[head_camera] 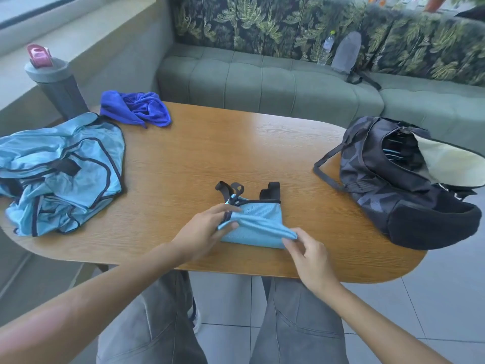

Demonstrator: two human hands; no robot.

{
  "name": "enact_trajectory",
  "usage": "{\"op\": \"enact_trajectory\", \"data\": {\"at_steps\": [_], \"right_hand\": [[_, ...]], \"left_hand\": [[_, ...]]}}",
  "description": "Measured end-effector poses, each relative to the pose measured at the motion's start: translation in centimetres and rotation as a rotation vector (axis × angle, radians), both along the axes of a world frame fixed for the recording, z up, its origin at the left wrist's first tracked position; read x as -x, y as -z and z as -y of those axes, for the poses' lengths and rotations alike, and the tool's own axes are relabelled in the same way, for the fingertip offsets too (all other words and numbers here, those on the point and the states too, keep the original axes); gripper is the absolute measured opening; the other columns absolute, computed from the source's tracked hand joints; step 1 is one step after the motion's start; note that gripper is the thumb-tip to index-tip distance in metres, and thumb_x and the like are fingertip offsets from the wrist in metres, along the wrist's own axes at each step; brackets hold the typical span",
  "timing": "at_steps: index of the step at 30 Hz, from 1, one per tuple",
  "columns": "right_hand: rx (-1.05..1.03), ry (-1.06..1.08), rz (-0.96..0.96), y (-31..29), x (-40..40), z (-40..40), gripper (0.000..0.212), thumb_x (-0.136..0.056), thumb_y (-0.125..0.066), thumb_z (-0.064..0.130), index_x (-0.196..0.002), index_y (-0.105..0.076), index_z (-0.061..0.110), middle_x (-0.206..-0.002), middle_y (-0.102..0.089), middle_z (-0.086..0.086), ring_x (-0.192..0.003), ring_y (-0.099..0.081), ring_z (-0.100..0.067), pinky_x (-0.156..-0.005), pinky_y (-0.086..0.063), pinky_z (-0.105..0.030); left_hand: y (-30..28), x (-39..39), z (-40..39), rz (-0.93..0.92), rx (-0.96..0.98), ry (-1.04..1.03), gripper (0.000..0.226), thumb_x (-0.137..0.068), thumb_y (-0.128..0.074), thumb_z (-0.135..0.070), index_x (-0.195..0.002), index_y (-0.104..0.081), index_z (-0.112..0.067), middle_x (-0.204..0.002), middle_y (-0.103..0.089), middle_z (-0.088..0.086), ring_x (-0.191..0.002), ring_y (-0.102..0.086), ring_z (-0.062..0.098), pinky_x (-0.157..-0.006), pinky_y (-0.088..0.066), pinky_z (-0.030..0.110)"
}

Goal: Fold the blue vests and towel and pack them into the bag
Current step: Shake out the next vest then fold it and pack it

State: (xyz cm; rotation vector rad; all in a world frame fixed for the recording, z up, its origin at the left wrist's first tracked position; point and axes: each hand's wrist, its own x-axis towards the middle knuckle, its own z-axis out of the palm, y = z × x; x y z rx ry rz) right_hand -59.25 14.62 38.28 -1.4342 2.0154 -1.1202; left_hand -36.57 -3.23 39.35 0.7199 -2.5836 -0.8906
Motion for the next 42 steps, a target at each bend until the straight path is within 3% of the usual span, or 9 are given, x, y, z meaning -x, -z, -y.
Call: {"op": "enact_trajectory", "data": {"at_steps": [2, 5, 10, 17, 24, 30, 34, 38, 42], "right_hand": [[-0.011, 0.098, 0.125, -0.5, -0.3, 2.1, 0.008, -0.103, -0.055, 0.030, -0.100, -0.062, 0.032, -0.085, -0.068, -0.002, -0.078, -0.063, -0.024, -0.069, -0.049, -0.043], [-0.070, 0.199, 0.180, -0.7, -0.6, 5.0, 0.010, -0.097, -0.064, 0.033, -0.104, -0.060, 0.027, -0.086, -0.067, 0.005, -0.079, -0.063, -0.012, -0.068, -0.048, -0.029], [-0.182, 0.281, -0.039, -0.4, -0.3, 7.7, 0.025, -0.102, -0.052, 0.044, -0.098, -0.057, 0.020, -0.075, -0.058, 0.004, -0.066, -0.054, -0.012, -0.055, -0.038, -0.027], [-0.348, 0.344, -0.243, -0.6, -0.1, 10.3, 0.035, -0.105, -0.034, 0.046, -0.093, -0.049, 0.017, -0.083, -0.062, -0.007, -0.079, -0.061, -0.030, -0.072, -0.053, -0.045], [-0.381, 0.360, -0.361, -0.9, -0.1, 11.1, 0.052, -0.109, -0.023, 0.046, -0.079, -0.050, 0.014, -0.077, -0.057, -0.006, -0.075, -0.057, -0.029, -0.063, -0.038, -0.037], [-0.406, 0.352, -0.498, -0.8, 0.0, 10.7, 0.051, -0.109, -0.024, 0.046, -0.079, -0.049, 0.013, -0.066, -0.048, 0.000, -0.066, -0.050, -0.025, -0.058, -0.032, -0.034], [-0.481, 0.318, -0.617, -0.6, -0.3, 10.6, 0.049, -0.109, -0.022, 0.045, -0.083, -0.050, 0.015, -0.075, -0.056, -0.002, -0.068, -0.051, -0.025, -0.062, -0.034, -0.033], [-0.418, 0.338, -0.663, 0.2, -0.4, 10.7, 0.042, -0.107, -0.030, 0.046, -0.097, -0.056, 0.015, -0.093, -0.056, -0.002, -0.076, -0.055, -0.021, -0.060, -0.039, -0.033], [-0.285, 0.307, -0.671, 0.7, -0.4, 10.6, 0.037, -0.102, -0.039, 0.045, -0.113, -0.051, 0.012, -0.096, -0.057, -0.002, -0.081, -0.052, -0.018, -0.067, -0.048, -0.034]], "left_hand": [[-0.4, 1.6, 0.9, -0.007, -0.016, -0.088, 0.029, -0.106, -0.045, -0.046, -0.077, -0.044, -0.040, -0.094, -0.059, -0.017, -0.079, -0.056, 0.000, -0.068, -0.038, 0.021], [-0.5, 3.7, 2.0, 0.017, -0.031, -0.207, 0.033, -0.105, -0.050, -0.038, -0.074, -0.040, -0.031, -0.071, -0.045, -0.008, -0.064, -0.044, 0.010, -0.059, -0.032, 0.032], [0.2, 5.5, 3.2, 0.012, -0.138, -0.400, 0.025, -0.101, -0.057, -0.039, -0.098, -0.064, -0.014, -0.082, -0.062, 0.000, -0.073, -0.054, 0.017, -0.064, -0.043, 0.036], [1.3, 7.2, 2.7, 0.033, -0.161, -0.699, 0.046, -0.101, -0.051, -0.048, -0.074, -0.049, -0.011, -0.067, -0.055, 0.001, -0.062, -0.054, 0.021, -0.052, -0.033, 0.033], [1.3, 7.3, 2.1, 0.039, -0.156, -0.847, 0.057, -0.096, -0.062, -0.047, -0.057, -0.038, -0.014, -0.051, -0.040, -0.003, -0.048, -0.037, 0.017, -0.048, -0.026, 0.029], [1.0, 7.4, 2.5, 0.206, -0.036, -0.881, 0.057, -0.093, -0.057, -0.057, -0.063, -0.054, -0.008, -0.064, -0.059, 0.007, -0.065, -0.058, 0.034, -0.062, -0.044, 0.035], [1.1, 7.5, 1.9, 0.267, 0.068, -0.870, 0.058, -0.095, -0.058, -0.053, -0.058, -0.045, -0.010, -0.057, -0.047, 0.002, -0.059, -0.050, 0.030, -0.057, -0.034, 0.032], [2.1, 6.9, 1.2, 0.101, 0.236, -0.802, 0.051, -0.090, -0.074, -0.034, -0.057, -0.042, -0.011, -0.065, -0.047, 0.001, -0.058, -0.044, 0.024, -0.049, -0.031, 0.030], [2.5, 6.4, 1.4, -0.036, 0.619, -0.577, 0.015, -0.088, -0.065, -0.011, -0.101, -0.059, -0.006, -0.107, -0.058, 0.012, -0.098, -0.052, 0.032, -0.086, -0.047, 0.042]]}}
